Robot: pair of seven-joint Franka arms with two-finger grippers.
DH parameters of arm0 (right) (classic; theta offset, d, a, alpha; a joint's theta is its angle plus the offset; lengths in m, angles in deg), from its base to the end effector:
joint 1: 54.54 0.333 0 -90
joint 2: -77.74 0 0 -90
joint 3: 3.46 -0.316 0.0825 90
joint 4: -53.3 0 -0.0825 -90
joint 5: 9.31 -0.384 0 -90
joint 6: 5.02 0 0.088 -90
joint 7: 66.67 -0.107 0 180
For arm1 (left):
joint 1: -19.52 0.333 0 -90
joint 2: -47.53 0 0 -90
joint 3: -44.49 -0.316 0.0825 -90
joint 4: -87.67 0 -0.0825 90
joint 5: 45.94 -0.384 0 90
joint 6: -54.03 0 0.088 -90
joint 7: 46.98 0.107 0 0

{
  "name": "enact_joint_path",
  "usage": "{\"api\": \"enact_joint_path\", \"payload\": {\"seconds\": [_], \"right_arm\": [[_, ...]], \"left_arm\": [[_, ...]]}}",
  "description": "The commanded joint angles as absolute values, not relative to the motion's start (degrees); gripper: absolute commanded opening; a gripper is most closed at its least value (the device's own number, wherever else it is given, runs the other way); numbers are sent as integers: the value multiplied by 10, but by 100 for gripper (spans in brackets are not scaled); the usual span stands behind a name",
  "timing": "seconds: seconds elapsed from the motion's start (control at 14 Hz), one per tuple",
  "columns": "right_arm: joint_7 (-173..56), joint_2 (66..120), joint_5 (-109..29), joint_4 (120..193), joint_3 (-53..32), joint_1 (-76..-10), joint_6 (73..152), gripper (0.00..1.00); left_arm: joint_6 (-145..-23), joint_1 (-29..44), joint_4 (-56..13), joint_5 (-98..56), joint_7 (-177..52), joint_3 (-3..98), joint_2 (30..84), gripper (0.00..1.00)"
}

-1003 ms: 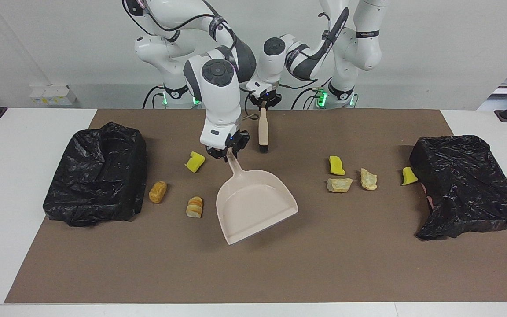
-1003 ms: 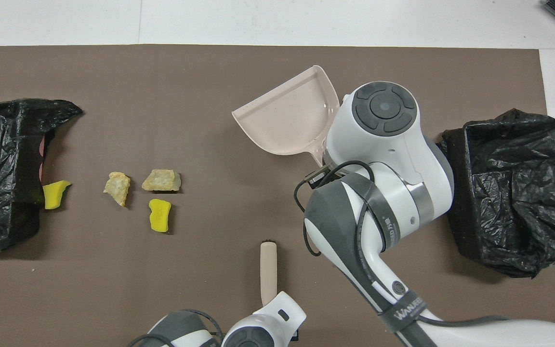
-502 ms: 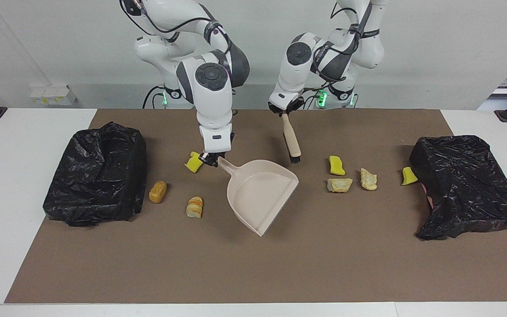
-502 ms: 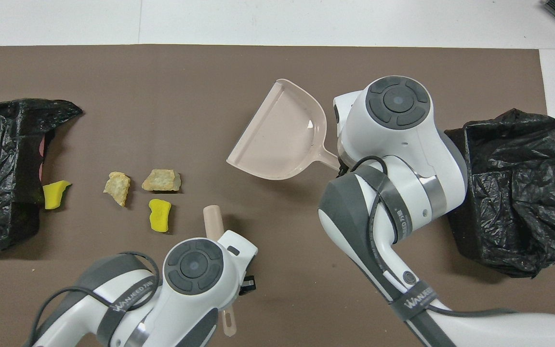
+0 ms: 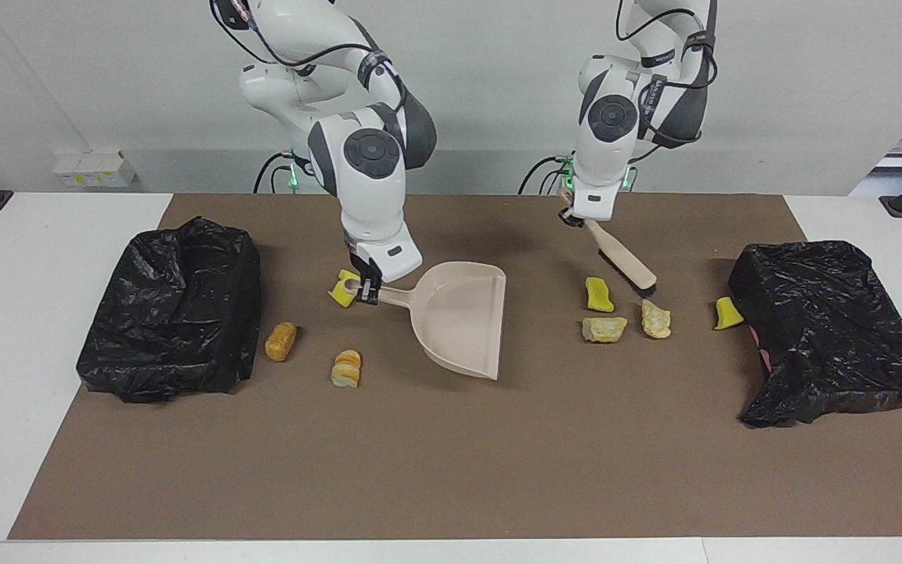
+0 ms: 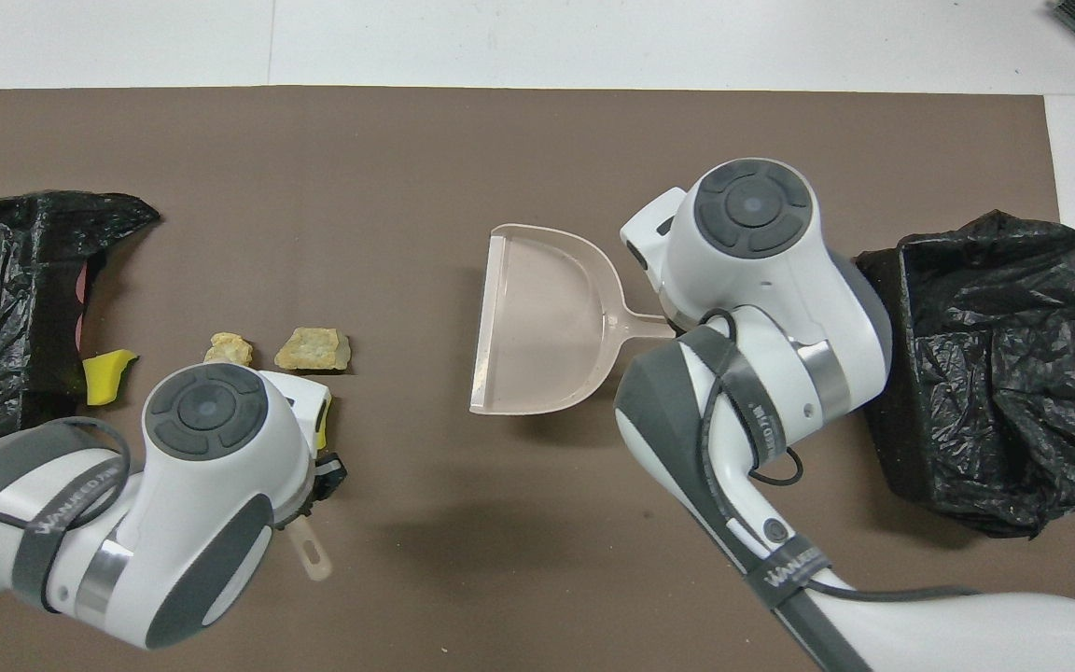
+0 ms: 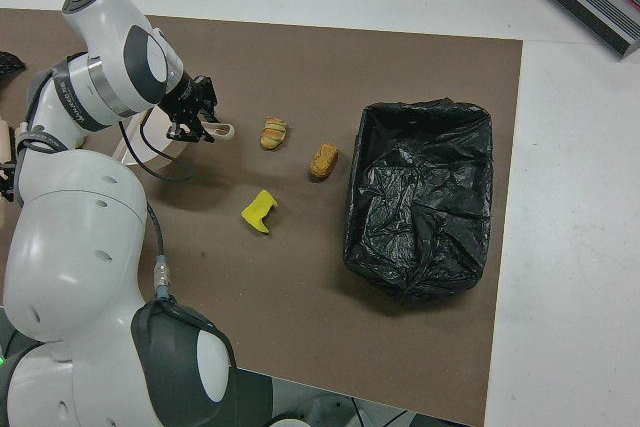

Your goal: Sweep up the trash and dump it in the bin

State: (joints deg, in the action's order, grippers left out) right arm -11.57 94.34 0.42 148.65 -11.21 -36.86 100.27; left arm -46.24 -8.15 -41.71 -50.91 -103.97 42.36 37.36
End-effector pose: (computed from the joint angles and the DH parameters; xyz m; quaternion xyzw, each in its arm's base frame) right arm 0.5792 0.2523 0.4308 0.7438 0.6632 -0.0700 0.0446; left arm 0.4091 -0.1866 0.4136 -0.9529 -0.2522 0.0987 0.1367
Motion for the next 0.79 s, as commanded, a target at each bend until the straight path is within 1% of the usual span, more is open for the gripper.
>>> {"api": "enact_joint_path", "payload": {"seconds": [0.0, 0.14, 0.43, 0.72], "right_arm": [[-99, 956, 34, 1494, -115, -356, 1015, 0], [-105, 969, 55, 1493, -115, -338, 1019, 0], [-131, 986, 54, 1494, -115, -334, 1040, 0], [-188, 1001, 46, 1504, -116, -318, 1069, 0]], "left_arm": [[-461, -19, -425, -559, -1051, 433, 368, 0], [-479, 17, -436, -588, -1010, 432, 370, 0], [-510, 107, -440, -640, -860, 432, 384, 0], [-550, 156, -443, -673, -724, 432, 413, 0]]}}
